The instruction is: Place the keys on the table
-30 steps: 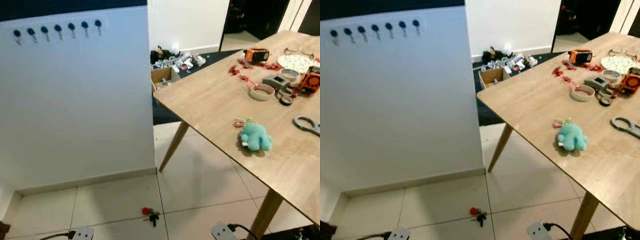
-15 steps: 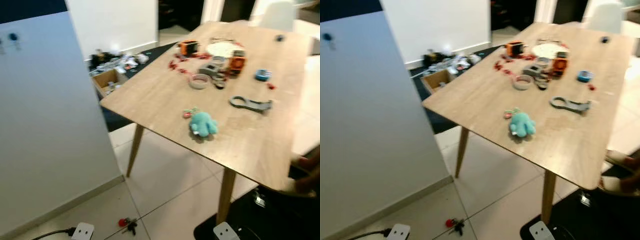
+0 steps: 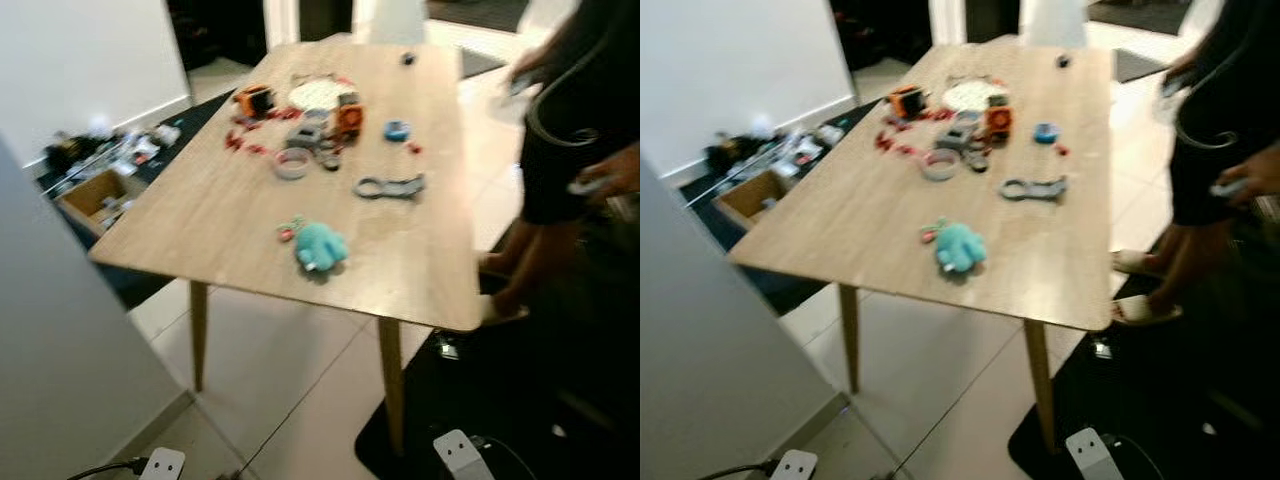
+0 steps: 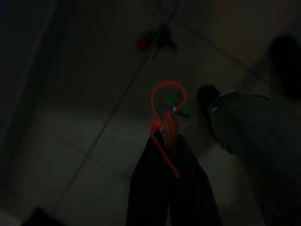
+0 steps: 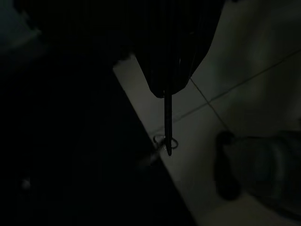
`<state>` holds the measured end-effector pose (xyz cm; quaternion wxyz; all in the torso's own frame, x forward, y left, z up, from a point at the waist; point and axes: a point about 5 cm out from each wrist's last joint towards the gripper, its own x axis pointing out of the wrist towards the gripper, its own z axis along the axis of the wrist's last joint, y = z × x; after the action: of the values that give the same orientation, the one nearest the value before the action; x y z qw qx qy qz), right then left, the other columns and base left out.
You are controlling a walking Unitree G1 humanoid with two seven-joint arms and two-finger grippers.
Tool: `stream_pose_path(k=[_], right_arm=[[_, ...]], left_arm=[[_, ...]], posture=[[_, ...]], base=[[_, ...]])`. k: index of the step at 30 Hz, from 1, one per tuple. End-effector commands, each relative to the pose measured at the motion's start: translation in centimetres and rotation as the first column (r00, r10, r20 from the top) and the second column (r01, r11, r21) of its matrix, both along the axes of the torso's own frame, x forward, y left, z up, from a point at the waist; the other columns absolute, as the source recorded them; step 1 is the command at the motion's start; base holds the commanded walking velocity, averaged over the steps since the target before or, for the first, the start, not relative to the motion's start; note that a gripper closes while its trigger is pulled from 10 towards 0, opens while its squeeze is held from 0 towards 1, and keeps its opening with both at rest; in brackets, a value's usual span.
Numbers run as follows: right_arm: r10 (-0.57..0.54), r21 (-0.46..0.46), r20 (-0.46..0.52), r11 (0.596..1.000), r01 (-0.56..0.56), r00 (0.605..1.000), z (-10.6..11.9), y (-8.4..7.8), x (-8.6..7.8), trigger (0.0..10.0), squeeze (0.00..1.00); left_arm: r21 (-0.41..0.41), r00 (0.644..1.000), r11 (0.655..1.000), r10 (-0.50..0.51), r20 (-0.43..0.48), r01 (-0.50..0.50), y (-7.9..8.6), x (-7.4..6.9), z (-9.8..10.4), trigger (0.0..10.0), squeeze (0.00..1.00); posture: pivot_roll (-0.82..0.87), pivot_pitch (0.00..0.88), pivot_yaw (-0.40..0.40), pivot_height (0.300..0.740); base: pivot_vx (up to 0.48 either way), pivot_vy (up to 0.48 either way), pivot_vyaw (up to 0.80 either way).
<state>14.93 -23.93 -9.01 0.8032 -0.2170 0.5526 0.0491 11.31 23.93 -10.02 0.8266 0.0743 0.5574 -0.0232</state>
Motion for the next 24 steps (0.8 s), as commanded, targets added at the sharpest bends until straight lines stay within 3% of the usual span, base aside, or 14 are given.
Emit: stream_pose_path(k=[1, 6, 10, 13, 14, 16, 19, 21, 24], right_arm=[[-0.009, 0.029, 0.005, 1.000, 0.009, 1.000, -0.2, 0.8, -0.1, 10.0, 0.00], [-0.034, 0.020, 0.035, 0.999, 0.034, 0.999, 0.0, 0.6, 0.3, 10.0, 0.00], [-0.118, -0.025, 0.112, 0.992, 0.121, 0.987, 0.8, -0.9, 1.4, 10.0, 0.00], [-0.189, -0.125, 0.239, 0.967, 0.223, 0.952, 2.6, -3.5, 3.2, 10.0, 0.00], [-0.225, -0.163, 0.315, 0.944, 0.286, 0.922, 3.9, -5.2, 4.3, 10.0, 0.00], [-0.233, -0.171, 0.335, 0.938, 0.302, 0.913, 4.3, -5.7, 4.6, 10.0, 0.00], [-0.251, -0.199, 0.449, 0.908, 0.370, 0.857, 6.8, -8.1, 6.4, 10.0, 0.00], [-0.251, -0.199, 0.449, 0.908, 0.370, 0.857, 6.8, -8.1, 6.4, 10.0, 0.00], [-0.232, -0.221, 0.554, 0.885, 0.409, 0.800, 9.2, -9.7, 8.3, 10.0, 0.00]], left_arm=[[0.014, 0.999, 1.000, 0.023, -0.025, -0.022, 0.5, -0.9, -0.1, 10.0, 0.00], [0.019, 0.999, 0.999, 0.030, -0.020, -0.030, 0.7, -0.8, -0.1, 10.0, 0.00], [0.021, 0.999, 0.999, 0.029, -0.021, -0.029, 0.8, -0.8, 0.0, 10.0, 0.00], [0.021, 0.999, 0.999, 0.026, -0.023, -0.026, 0.8, -0.8, -0.1, 10.0, 0.00], [0.020, 0.999, 1.000, 0.021, -0.027, -0.020, 0.8, -0.9, -0.1, 10.0, 0.00], [0.020, 0.999, 1.000, 0.019, -0.028, -0.019, 0.8, -0.9, -0.1, 10.0, 0.00], [0.016, 0.999, 1.000, 0.013, -0.034, -0.013, 0.7, -1.0, -0.1, 10.0, 0.00], [0.016, 0.999, 1.000, 0.013, -0.034, -0.013, 0.7, -1.0, -0.1, 10.0, 0.00], [0.011, 0.999, 1.000, 0.009, -0.036, -0.009, 0.6, -1.1, -0.2, 10.0, 0.00]], posture=[[-0.06, 0.033, 0.086, 0.740], [-0.05, 0.032, 0.086, 0.740], [-0.05, 0.036, 0.085, 0.740], [-0.05, 0.035, 0.085, 0.740], [-0.06, 0.037, 0.085, 0.740], [-0.06, 0.037, 0.085, 0.740], [-0.06, 0.035, 0.084, 0.740], [-0.06, 0.035, 0.084, 0.740], [-0.06, 0.031, 0.081, 0.740]], base=[[0.000, 0.000, -0.80], [0.000, 0.000, -0.80], [0.000, 0.000, -0.18], [0.000, 0.000, 0.00], [0.000, 0.000, 0.00], [0.000, 0.000, 0.00], [0.000, 0.000, 0.00], [0.000, 0.000, 0.00], [0.000, 0.000, 0.00]])
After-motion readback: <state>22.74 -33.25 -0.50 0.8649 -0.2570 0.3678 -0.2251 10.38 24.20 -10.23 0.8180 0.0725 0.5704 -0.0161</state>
